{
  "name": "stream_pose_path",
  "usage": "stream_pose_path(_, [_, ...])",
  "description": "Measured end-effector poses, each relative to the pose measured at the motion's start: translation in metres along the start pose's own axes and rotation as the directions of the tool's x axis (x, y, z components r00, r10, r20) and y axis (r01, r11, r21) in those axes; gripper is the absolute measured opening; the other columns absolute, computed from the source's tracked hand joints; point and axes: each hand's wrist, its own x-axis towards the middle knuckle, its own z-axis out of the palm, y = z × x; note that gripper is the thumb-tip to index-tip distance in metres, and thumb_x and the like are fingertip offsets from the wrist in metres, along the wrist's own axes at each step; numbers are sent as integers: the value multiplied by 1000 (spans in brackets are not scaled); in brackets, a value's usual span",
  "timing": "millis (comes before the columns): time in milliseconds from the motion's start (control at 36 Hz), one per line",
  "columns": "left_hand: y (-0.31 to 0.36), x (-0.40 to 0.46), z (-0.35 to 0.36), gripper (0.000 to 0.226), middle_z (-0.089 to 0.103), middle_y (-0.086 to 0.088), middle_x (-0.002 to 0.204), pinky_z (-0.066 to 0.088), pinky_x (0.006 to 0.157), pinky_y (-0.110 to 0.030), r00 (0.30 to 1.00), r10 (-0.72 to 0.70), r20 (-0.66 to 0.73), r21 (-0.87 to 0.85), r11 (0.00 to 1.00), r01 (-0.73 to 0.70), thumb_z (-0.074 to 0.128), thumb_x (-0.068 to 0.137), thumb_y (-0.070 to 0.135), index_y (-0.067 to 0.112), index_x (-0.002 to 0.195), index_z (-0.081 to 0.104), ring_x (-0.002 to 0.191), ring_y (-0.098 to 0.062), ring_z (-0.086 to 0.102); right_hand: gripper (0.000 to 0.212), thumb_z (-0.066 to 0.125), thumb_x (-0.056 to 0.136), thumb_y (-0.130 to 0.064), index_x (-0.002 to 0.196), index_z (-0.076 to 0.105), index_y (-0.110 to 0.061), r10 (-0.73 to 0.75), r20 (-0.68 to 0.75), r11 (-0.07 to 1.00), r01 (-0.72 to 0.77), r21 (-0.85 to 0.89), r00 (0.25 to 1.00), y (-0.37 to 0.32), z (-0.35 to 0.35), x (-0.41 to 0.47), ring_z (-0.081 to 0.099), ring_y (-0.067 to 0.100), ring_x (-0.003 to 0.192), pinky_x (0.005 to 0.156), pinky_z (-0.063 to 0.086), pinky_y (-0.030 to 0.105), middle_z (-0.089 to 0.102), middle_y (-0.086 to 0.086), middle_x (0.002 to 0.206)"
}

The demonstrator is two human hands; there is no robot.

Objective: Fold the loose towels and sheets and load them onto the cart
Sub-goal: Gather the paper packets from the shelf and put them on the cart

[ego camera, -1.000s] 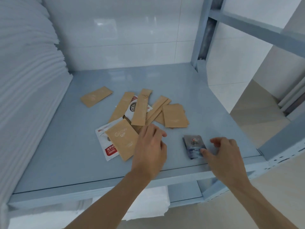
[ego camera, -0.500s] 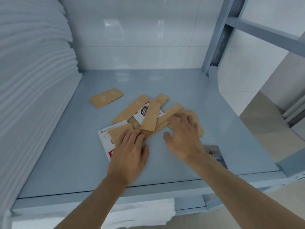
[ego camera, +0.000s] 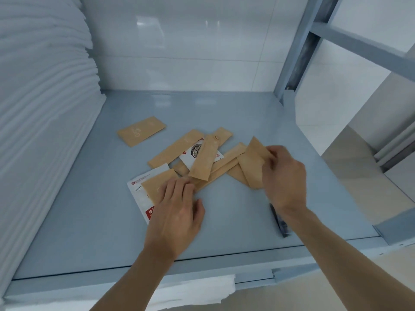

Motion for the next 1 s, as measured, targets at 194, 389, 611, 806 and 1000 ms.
stream_pose_path(194, [0,0,2,14,61,-12,96,46,88,-45,1000,-3,-16,25,1000,3,53,88,16,4,87,60,89,-32,57,26,42,97,-6,121,51,-11,4,-137,998,-14,-66,991,11,-9,12,55,31,58,54,41,38,62,11,69])
stream_pose_path(389, [1,2,2,13,62,-13,95,46,87,-45,1000,-8,-1,25,1000,8,54,87,14,3,88,61,88,-32,57,31,40,102,-30,130,47,-17,-14,294,917,130,-378,956,12,21,8,59,29,88,69,38,34,65,5,93])
stream_pose_path(611, [3,3,-2,18,63,-15,95,47,87,-47,999,-26,28,18,1000,25,50,87,15,1,86,61,90,-34,59,42,47,101,-40,132,43,-12,-83,355,793,277,-542,931,8,39,-5,56,29,110,86,43,35,61,9,122])
stream_pose_path(806, [4,2,-2,15,61,-14,90,48,82,-48,997,-57,44,9,998,57,52,87,14,2,85,60,87,-35,57,13,44,98,-13,108,51,-8,-122,312,919,225,-322,942,-2,10,-9,55,29,69,58,36,32,59,7,80])
stream_pose_path(1000, [5,-1,-10,35,64,-13,102,48,88,-46,1000,14,25,-67,998,-12,41,95,24,0,105,64,94,-34,57,10,61,95,-11,99,70,-8,184,540,503,-551,666,821,-29,1,-51,71,18,89,77,57,37,76,3,96])
